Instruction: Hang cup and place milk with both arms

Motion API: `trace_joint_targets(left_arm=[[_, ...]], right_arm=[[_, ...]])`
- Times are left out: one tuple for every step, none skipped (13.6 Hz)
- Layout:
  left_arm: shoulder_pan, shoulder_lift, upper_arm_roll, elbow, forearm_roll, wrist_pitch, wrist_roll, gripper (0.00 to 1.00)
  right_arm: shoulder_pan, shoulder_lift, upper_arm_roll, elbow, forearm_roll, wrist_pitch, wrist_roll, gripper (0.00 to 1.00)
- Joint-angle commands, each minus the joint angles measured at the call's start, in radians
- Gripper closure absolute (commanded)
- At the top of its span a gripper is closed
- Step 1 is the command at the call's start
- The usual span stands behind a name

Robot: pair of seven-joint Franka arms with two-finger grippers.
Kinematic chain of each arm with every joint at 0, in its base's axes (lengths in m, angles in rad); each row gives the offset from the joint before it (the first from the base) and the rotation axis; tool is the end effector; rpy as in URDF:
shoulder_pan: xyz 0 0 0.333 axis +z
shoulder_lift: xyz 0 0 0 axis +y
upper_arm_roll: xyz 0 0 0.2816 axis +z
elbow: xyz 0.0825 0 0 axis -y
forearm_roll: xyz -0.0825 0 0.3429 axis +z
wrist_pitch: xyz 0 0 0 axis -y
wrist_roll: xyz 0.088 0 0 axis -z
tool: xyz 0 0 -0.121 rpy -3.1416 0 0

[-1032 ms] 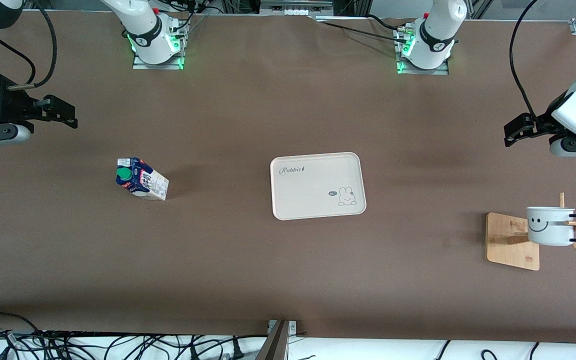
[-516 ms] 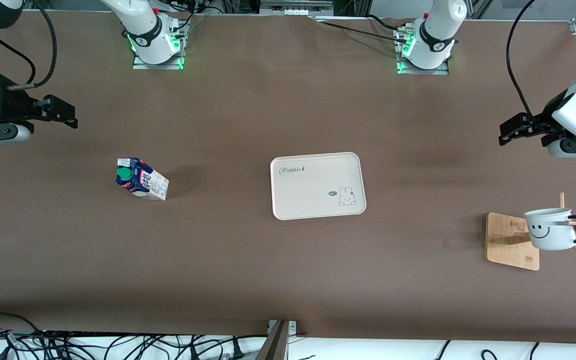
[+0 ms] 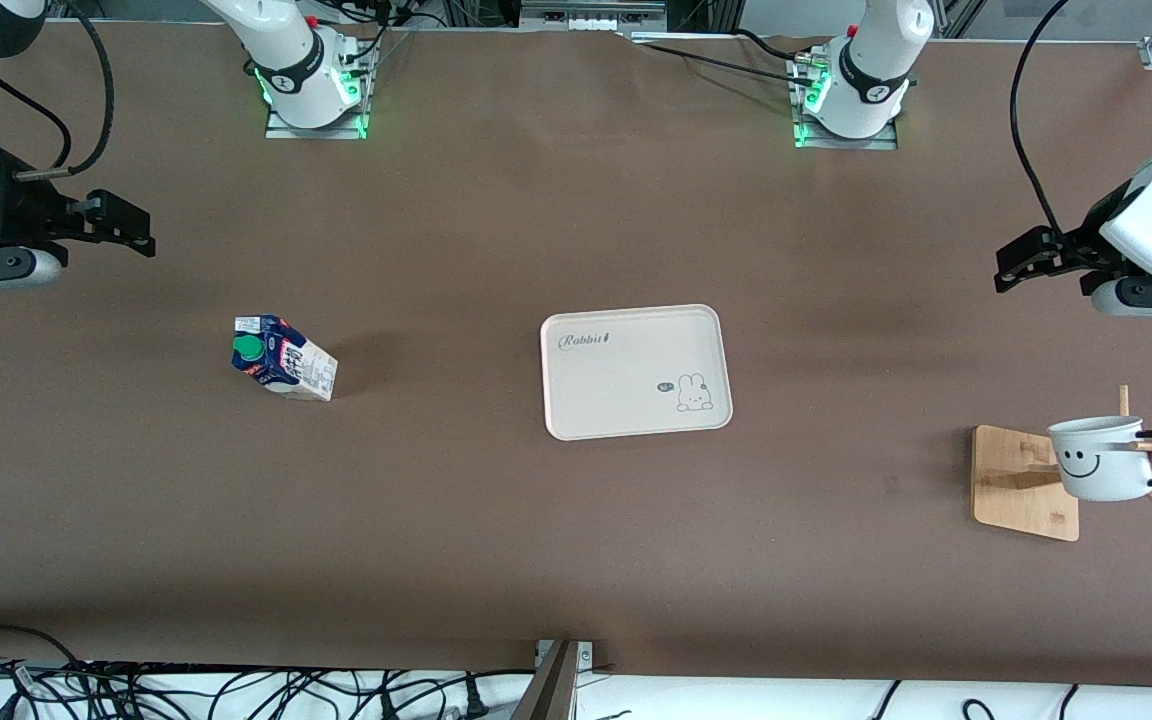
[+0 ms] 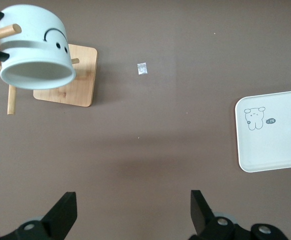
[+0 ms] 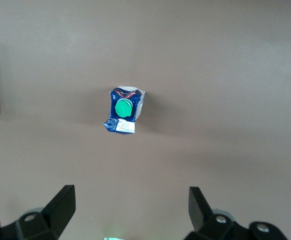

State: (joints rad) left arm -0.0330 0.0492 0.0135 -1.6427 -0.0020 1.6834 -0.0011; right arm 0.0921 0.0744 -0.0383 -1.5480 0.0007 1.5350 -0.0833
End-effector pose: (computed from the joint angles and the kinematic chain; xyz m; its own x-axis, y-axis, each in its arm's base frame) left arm 0.5335 -0.0108 0.5289 0.9998 -0.0182 -0.0085 -0.0182 -0.9998 0.0013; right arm 0.5262 0.0291 0.5442 0.9868 0.1363 -0.0871 0.1364 -0.9906 -0.0051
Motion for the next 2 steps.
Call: trace_joint_targets(left_arm=[[-0.005, 0.037, 0.002, 0.058, 0.013, -0.027, 0.001, 0.00], [-0.005, 0.037, 0.003, 0.058, 0.013, -0.028, 0.001, 0.00]], right_arm=[[-0.017, -0.001, 0.017, 0.011, -0.007, -0.015, 0.005, 0.00], [-0.017, -0.001, 0.017, 0.011, -0.007, -0.015, 0.005, 0.00]])
